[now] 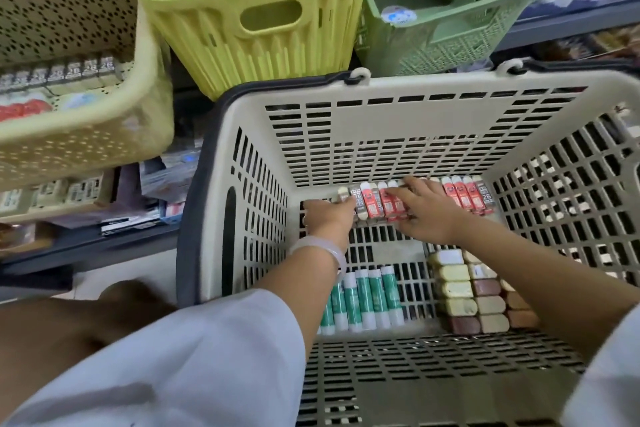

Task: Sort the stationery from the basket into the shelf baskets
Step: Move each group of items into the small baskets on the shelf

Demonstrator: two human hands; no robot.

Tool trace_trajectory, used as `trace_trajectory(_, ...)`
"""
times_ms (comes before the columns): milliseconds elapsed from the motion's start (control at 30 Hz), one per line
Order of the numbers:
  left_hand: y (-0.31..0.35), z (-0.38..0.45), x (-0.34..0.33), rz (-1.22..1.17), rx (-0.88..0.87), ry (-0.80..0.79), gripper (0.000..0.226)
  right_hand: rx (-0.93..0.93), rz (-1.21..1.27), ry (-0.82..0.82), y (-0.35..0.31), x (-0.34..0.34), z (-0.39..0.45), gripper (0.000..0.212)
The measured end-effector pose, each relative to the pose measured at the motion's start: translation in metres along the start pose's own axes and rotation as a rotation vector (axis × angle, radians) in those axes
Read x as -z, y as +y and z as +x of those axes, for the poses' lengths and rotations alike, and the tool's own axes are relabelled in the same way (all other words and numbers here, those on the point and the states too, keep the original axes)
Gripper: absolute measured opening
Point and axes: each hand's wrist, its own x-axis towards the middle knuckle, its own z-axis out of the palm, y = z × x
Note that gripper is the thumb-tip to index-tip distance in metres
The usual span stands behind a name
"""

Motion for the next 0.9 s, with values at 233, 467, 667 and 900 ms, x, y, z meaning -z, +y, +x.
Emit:
trace_trajectory(233,0.006,0.007,0.003,-0.123,0.044,-0.086,0.067,-0.015,0.019,-0.003,-0.002,0.002,-0.001,0.071)
trace_trajectory(467,0.008,0.008,0.002,-0.187,0.042,-0.199,0.059,-0.023,0.022,-0.007,-0.003,0.002,-0.002,0.070)
trace_trajectory(667,0.011,0.001,0.004,-0.169,0.052,-0.268,0.032,-0.014,0.062,-0.033,-0.005,0.006,-0.004,0.067)
trace_trajectory(900,0.021,-0.032,0.023,-0.235,0.128,-0.412,0.017,0.070,0.356,0.113,-0.022,0.055,-0.017,0.035)
